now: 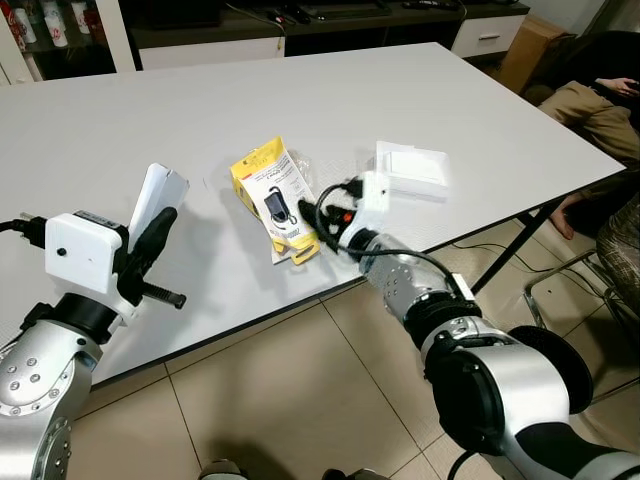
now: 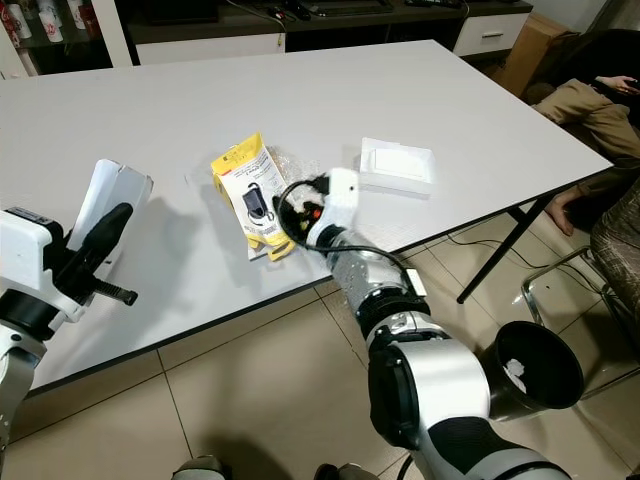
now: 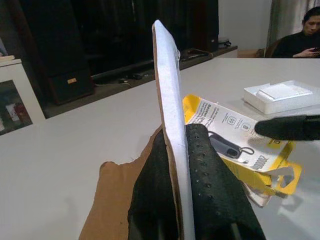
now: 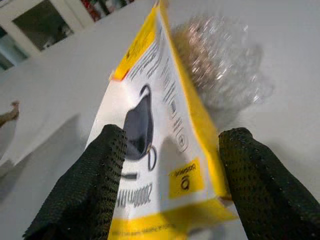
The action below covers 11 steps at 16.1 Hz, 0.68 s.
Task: Picking trash to rubbish bin
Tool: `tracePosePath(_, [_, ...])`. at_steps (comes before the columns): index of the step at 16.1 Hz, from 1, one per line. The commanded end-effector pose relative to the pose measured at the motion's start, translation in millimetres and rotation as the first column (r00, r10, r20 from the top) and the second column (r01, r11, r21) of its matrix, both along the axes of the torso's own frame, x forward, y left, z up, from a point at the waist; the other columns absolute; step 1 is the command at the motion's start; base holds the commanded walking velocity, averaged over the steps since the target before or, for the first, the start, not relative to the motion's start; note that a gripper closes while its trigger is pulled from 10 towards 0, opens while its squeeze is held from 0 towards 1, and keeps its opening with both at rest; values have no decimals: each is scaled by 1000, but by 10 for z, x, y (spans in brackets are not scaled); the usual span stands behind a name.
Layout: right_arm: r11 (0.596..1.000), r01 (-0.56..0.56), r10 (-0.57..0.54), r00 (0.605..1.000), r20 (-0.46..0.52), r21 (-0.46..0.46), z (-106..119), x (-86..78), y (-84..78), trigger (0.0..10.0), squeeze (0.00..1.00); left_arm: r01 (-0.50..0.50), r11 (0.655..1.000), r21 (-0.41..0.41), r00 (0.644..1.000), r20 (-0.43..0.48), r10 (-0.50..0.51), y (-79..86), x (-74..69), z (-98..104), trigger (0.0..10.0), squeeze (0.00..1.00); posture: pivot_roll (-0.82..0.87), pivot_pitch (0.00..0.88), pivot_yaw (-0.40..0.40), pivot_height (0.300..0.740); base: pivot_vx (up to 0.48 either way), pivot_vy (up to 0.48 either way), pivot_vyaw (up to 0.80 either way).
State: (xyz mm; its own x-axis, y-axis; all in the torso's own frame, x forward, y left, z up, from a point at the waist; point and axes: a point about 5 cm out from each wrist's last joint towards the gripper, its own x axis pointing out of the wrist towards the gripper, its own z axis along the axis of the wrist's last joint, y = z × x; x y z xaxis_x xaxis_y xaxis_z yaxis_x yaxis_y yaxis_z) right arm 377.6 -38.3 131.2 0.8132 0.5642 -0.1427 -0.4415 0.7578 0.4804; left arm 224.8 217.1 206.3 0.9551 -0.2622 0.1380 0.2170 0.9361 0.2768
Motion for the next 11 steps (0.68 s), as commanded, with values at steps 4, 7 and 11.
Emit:
tracePosePath(4, [1000, -3, 4, 999, -39, 19, -57, -21, -9, 0, 0, 4, 1000, 8, 1000, 10, -4, -6, -24, 49, 0, 0, 287, 101, -140, 740, 0, 0, 0])
tracePosePath(7, [999, 12, -10, 999, -52, 48, -63, -19, -27, 0, 0, 6, 1000, 10, 1000, 9, -6, -8, -23, 51, 0, 0, 286, 101, -138, 740, 0, 0, 0])
tracePosePath(11, [998, 20, -16, 998, -65, 64, -87, -27, -39, 0, 0, 12, 1000, 14, 1000, 7, -12, -11, -18, 53, 0, 0, 286, 102, -137, 740, 0, 0, 0])
